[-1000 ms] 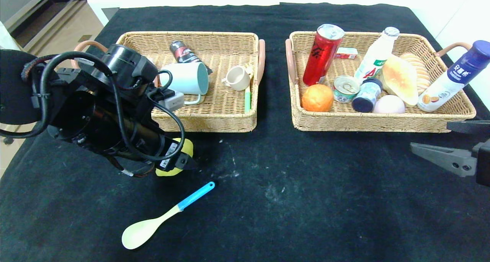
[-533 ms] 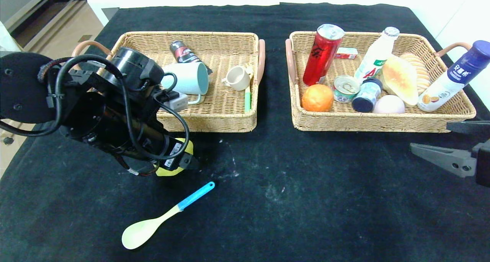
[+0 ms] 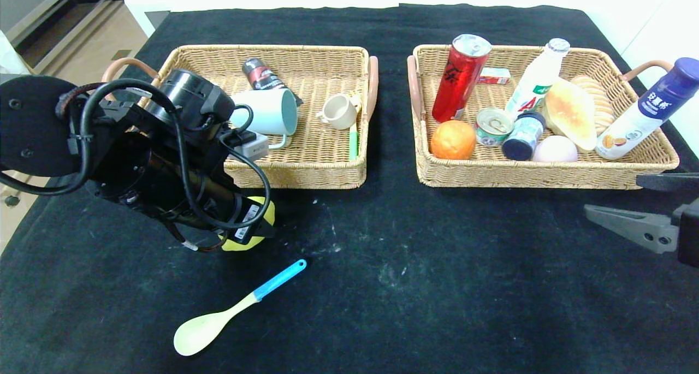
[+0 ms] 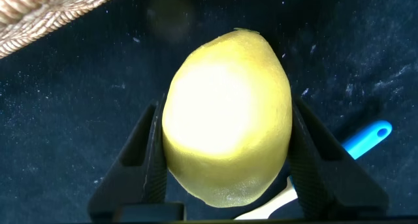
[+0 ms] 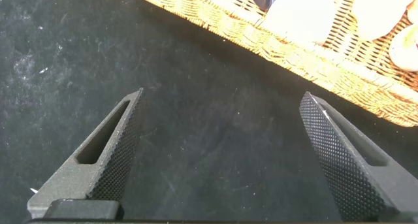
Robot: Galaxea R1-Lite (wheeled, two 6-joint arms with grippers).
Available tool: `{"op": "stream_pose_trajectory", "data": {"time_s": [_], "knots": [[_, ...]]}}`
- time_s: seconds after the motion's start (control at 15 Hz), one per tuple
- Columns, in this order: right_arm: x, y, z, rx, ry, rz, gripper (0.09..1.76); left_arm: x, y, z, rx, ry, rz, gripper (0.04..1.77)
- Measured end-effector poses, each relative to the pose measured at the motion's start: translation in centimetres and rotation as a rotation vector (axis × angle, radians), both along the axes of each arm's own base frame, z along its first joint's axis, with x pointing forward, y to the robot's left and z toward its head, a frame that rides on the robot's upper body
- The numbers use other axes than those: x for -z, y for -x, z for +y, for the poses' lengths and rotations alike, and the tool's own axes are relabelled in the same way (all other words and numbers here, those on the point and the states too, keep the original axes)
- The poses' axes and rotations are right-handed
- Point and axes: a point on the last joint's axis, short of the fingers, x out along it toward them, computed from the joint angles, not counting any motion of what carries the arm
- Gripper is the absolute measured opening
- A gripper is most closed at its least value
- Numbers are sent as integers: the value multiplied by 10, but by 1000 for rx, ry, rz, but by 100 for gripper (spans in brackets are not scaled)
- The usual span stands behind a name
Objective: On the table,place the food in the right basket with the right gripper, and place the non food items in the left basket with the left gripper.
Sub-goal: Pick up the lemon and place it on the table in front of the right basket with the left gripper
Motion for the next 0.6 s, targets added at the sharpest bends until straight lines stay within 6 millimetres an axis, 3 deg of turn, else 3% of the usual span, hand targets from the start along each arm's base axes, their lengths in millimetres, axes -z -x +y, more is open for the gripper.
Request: {"op": "stream_pose_trajectory", "data": {"time_s": [0.6], "knots": [[0, 0, 0, 0, -1, 1, 171, -8, 5, 1, 6, 13, -24, 106]]}}
